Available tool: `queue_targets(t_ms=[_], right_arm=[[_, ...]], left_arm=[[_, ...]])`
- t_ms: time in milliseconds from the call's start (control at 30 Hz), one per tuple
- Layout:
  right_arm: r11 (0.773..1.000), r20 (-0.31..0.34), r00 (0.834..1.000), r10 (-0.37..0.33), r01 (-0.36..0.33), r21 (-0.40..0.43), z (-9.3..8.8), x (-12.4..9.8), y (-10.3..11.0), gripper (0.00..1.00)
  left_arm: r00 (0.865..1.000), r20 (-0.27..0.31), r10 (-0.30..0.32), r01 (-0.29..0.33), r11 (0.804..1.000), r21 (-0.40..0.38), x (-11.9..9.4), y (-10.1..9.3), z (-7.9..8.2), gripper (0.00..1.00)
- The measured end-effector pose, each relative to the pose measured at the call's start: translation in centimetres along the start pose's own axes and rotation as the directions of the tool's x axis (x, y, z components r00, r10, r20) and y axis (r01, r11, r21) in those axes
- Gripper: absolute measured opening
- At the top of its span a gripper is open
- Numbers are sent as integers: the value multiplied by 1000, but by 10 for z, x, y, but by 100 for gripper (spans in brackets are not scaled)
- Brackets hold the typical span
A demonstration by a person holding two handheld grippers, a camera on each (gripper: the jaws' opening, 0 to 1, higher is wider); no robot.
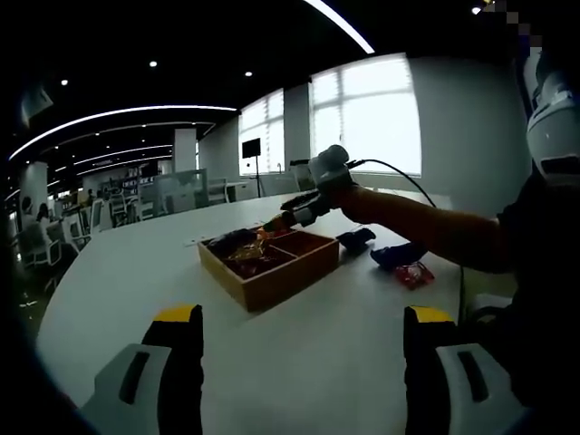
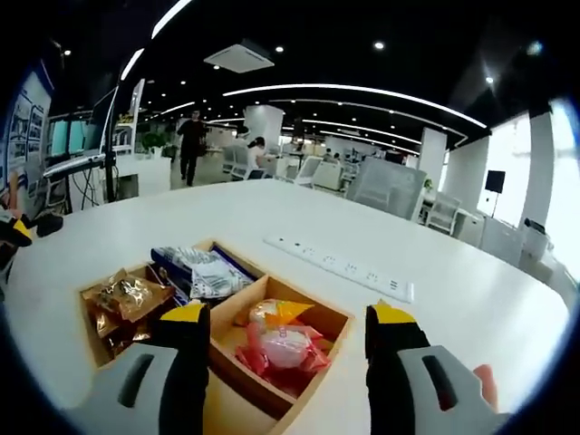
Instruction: Pick up the scattered marshmallows, QQ candies, Oreo cookies, and mixed nuts on the table and sort them into separate containers
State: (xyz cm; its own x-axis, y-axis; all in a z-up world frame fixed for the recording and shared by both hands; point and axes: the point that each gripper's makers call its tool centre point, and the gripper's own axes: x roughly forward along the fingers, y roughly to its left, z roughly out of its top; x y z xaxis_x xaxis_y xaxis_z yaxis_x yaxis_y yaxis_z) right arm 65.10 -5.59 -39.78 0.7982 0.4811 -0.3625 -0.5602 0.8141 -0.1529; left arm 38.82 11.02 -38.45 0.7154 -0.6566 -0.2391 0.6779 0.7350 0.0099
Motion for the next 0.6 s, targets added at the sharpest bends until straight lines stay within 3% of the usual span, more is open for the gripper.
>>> queue_targets(t_ms=[133, 367, 600], right_arm=[[1000, -1, 1000, -13, 13, 7, 0, -1, -1, 82], [998, 4, 1000, -6, 5, 69, -2, -4, 0, 90], [996, 0, 1000, 2, -2, 89, -2, -7, 2, 90]], left_arm=[[1000, -1, -1, 1, 1000, -2, 0, 0, -1, 95], [1000, -3, -1, 1, 1000, -5, 0, 0, -2, 95], [1000, -1, 0, 0, 1000, -4, -1, -1, -1, 95]])
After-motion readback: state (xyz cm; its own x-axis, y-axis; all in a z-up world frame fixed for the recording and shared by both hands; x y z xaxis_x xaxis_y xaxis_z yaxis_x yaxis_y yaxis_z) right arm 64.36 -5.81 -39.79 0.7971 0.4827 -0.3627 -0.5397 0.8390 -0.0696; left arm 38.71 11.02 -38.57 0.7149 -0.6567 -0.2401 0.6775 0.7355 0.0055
